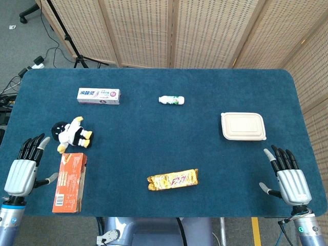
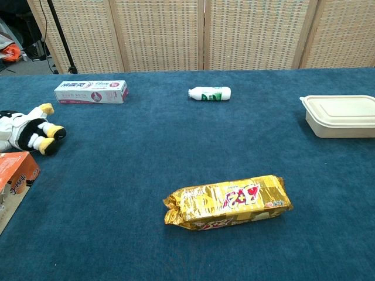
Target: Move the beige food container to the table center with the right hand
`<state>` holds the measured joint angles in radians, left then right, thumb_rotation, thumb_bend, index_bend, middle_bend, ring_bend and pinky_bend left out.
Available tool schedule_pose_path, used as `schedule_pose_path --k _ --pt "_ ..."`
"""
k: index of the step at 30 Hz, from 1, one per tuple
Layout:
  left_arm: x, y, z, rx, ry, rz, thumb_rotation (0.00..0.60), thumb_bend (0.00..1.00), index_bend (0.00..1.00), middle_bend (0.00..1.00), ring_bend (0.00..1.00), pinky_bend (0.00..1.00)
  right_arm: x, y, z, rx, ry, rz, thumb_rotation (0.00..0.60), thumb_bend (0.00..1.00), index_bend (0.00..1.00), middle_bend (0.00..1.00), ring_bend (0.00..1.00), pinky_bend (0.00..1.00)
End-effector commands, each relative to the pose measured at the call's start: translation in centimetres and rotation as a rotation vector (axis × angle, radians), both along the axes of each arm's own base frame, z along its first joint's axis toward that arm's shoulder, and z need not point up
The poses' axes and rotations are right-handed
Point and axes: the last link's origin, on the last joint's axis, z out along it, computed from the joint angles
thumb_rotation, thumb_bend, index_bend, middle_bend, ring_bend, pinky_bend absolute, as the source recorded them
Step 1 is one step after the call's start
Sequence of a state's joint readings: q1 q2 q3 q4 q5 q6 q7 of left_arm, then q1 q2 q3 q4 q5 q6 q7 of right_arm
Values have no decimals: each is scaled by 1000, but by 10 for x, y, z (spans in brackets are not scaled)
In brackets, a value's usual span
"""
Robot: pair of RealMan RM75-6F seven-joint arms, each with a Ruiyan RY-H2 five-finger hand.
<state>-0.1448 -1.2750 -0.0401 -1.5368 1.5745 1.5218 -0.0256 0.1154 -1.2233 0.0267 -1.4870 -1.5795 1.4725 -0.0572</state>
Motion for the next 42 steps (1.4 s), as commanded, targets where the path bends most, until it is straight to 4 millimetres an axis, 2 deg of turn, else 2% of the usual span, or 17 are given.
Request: schedule_pose_path --k 1,8,12,18,26,34,42 --pt "0 0 0 1 -1 -1 600 111 0 0 0 2 0 0 0 3 -1 0 600 234 74 0 0 42" --pt "-1 1 -2 -3 1 1 600 110 0 0 0 2 -1 -2 -2 16 -11 -11 600 234 74 0 0 42" --pt "-2 2 -1 -3 -1 10 600 110 0 0 0 2 -2 -6 -3 46 -83 -34 600 234 74 0 0 42" --pt "-2 3 -1 -1 -1 13 600 110 0 0 0 2 -7 -26 2 98 -203 -94 600 234 74 0 0 42" --pt "-1 2 0 3 -7 7 600 110 0 0 0 2 -6 -53 17 92 -217 -127 600 234 74 0 0 42" --pt "0 1 0 -3 -13 -1 600 110 0 0 0 2 11 -84 31 119 -300 -151 600 234 73 0 0 42" --pt "0 1 0 0 -21 -8 600 110 0 0 0 2 34 -115 37 210 -588 -215 600 208 41 0 0 42"
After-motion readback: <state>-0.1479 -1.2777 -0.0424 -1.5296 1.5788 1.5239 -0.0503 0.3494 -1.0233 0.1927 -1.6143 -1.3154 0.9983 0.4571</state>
